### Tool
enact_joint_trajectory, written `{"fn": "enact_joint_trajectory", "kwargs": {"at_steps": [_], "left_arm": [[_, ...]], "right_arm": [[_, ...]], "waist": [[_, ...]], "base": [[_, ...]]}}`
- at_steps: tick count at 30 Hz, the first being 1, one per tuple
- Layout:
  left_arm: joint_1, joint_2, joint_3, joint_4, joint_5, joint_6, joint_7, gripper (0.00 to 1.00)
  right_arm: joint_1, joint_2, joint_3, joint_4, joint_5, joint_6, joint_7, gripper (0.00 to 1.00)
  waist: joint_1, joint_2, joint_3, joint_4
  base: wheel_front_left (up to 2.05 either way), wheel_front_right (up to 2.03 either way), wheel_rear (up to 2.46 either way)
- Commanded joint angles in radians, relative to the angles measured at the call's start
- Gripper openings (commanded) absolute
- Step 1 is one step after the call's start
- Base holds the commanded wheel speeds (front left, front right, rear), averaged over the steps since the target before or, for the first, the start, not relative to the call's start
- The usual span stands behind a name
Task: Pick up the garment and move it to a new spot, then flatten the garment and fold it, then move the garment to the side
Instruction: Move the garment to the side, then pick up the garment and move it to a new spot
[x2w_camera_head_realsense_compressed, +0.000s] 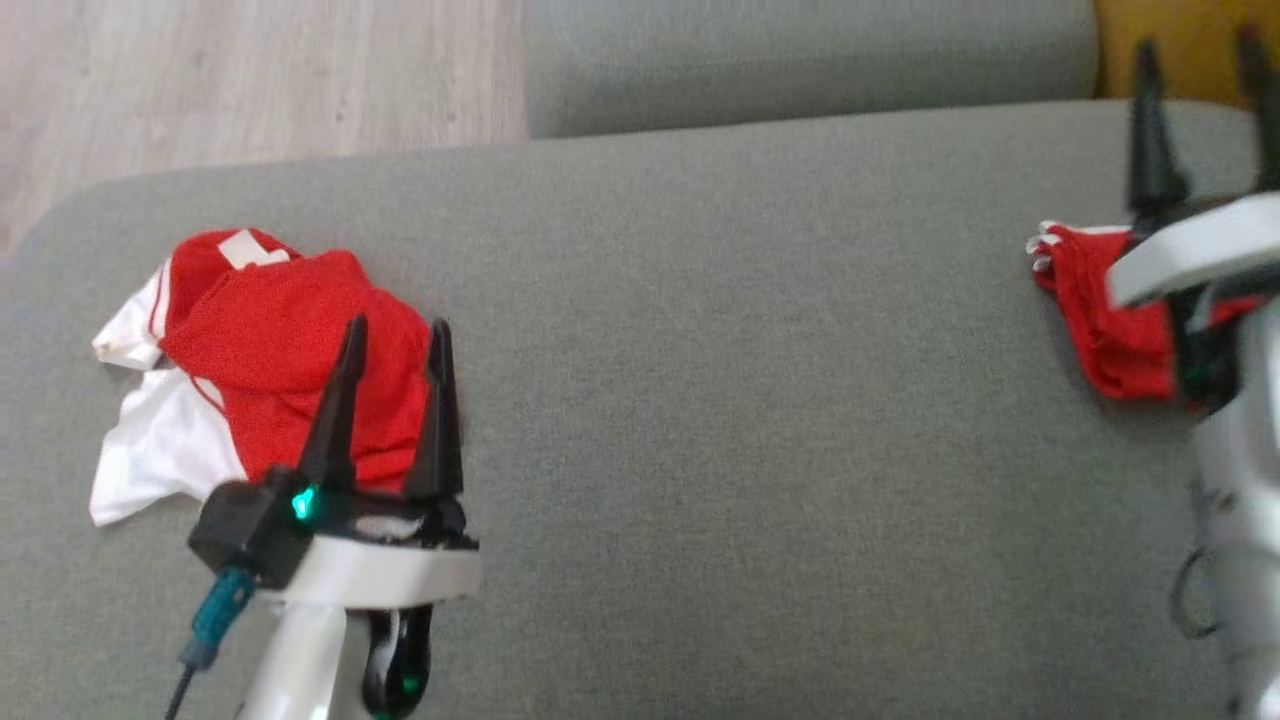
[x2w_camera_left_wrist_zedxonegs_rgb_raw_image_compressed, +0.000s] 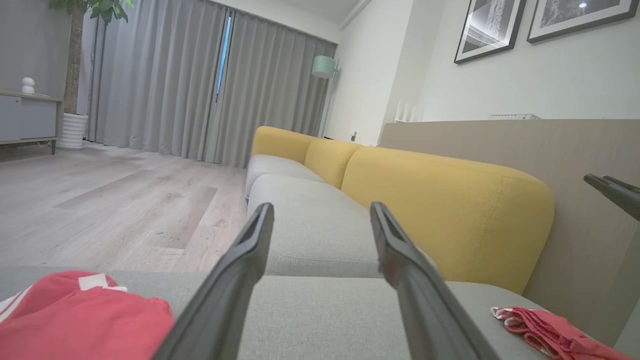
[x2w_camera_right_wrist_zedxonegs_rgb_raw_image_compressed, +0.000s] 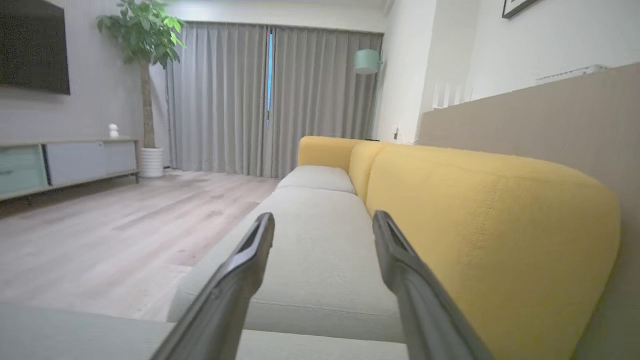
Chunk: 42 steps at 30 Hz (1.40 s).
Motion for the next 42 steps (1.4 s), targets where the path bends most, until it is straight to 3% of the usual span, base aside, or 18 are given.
{"fn": "enact_joint_trajectory", "kwargs": {"at_steps": [1, 8, 10, 19, 42], "left_arm": [[-0.017, 0.007, 0.042, -0.034, 0.011, -0.002, -0.005, 1.0], [0.057, 0.007, 0.058, -0.02, 0.019, -0.003, -0.005, 1.0], [0.072, 0.007, 0.061, -0.02, 0.014, -0.003, -0.005, 1.0], [0.113, 0.007, 0.074, -0.053, -0.004, -0.003, -0.005, 1.0], [0.113, 0.007, 0.073, -0.05, -0.003, 0.001, -0.005, 1.0]], "right_arm": [[0.013, 0.016, 0.006, -0.042, 0.008, 0.002, 0.005, 1.0], [0.265, 0.214, -0.024, -0.204, 0.012, 0.002, -0.038, 1.0], [0.334, 0.227, -0.028, -0.219, 0.006, 0.002, -0.059, 1.0], [0.55, 0.233, 0.01, -0.305, 0.065, 0.002, -0.077, 1.0], [0.555, 0.233, 0.002, -0.34, 0.04, 0.002, -0.077, 1.0]], "waist": [[0.0003, -0.0001, -0.018, 0.004], [0.0003, -0.0001, -0.049, 0.011], [0.0003, -0.0001, -0.054, 0.012], [0.0003, -0.0001, -0.057, 0.009], [0.0003, -0.0001, -0.058, 0.004]], "base": [[0.0, 0.0, 0.0], [0.0, 0.0, 0.0], [0.0, 0.0, 0.0], [0.0, 0.0, 0.0], [0.0, 0.0, 0.0]]}}
